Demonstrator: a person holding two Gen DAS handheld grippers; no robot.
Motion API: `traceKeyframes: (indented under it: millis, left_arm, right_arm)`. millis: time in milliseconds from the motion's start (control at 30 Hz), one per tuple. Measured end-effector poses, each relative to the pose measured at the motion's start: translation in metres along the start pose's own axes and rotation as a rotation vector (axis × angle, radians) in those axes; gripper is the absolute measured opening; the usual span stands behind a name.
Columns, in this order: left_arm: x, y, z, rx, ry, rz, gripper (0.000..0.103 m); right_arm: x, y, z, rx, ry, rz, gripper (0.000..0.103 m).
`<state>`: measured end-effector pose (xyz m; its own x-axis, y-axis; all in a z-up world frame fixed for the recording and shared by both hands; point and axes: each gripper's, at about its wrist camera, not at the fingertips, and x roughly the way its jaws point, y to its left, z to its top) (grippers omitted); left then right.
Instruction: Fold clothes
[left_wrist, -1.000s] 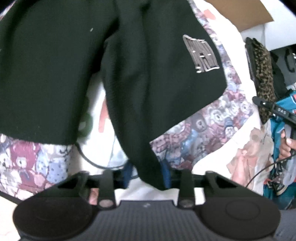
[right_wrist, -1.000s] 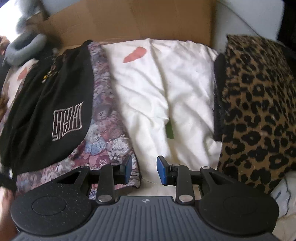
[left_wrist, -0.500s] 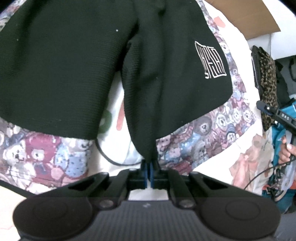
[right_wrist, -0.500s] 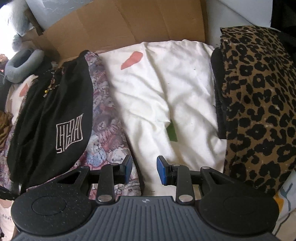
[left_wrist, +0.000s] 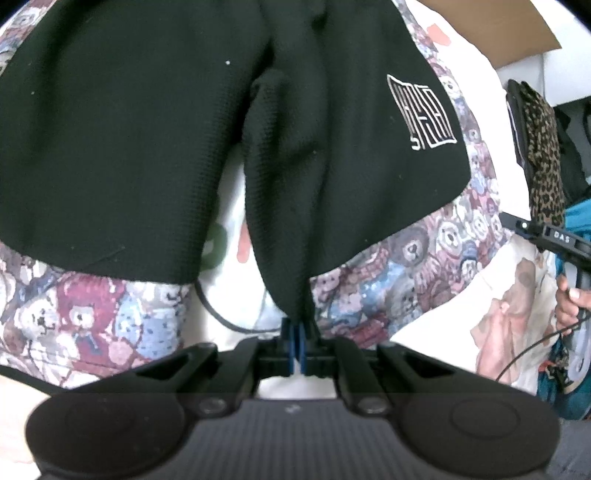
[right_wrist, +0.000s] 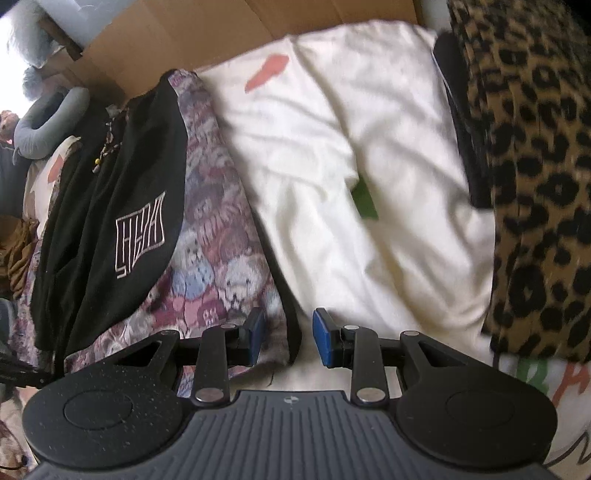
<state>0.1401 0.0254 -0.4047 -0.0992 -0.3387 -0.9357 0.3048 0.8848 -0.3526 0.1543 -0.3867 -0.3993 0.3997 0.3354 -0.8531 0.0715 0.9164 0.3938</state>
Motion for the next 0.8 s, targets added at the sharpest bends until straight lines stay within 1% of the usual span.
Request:
traceKeyframes:
  millis: [100,133,167,200,233,300,467,633,800]
  left_arm:
    - [0.002,0.0,0.0,0.002,0.004,0.002,0.003]
    - [0.002,0.0,0.0,0.004,0.005,0.004,0.003]
    - [0.002,-0.001,0.0,0.006,0.006,0.005,0.003]
    - [0.002,-0.001,0.001,0.007,0.007,0.005,0.003]
    - [0.002,-0.001,0.001,0.008,0.008,0.005,0.003]
    - [0.002,-0.001,0.001,0.01,0.01,0.002,0.003]
    - [-0.004,-0.009,0.002,0.042,0.02,-0.04,0.003]
    - [-0.011,-0.026,0.008,0.102,0.012,-0.103,0.003]
    - [-0.018,-0.043,0.014,0.153,0.0,-0.163,0.003]
  right_arm:
    - [0.003,-0.003,-0.001,0.029,0.009,0.021,0.037]
    - [0.004,-0.003,-0.001,0.036,0.01,0.026,0.034]
    - [0.005,-0.003,-0.001,0.04,0.011,0.037,0.03]
    - [0.007,-0.002,-0.001,0.038,0.012,0.045,0.02]
    - [0.009,0.0,0.0,0.028,0.016,0.048,0.014]
    - [0.007,0.004,0.002,-0.001,0.02,0.047,0.008]
    - [-0.012,0.014,0.01,-0.07,0.012,0.026,0.006]
    - [-0.044,0.024,0.025,-0.12,-0.023,-0.027,0.006]
    - [-0.07,0.028,0.042,-0.142,-0.066,-0.079,0.005]
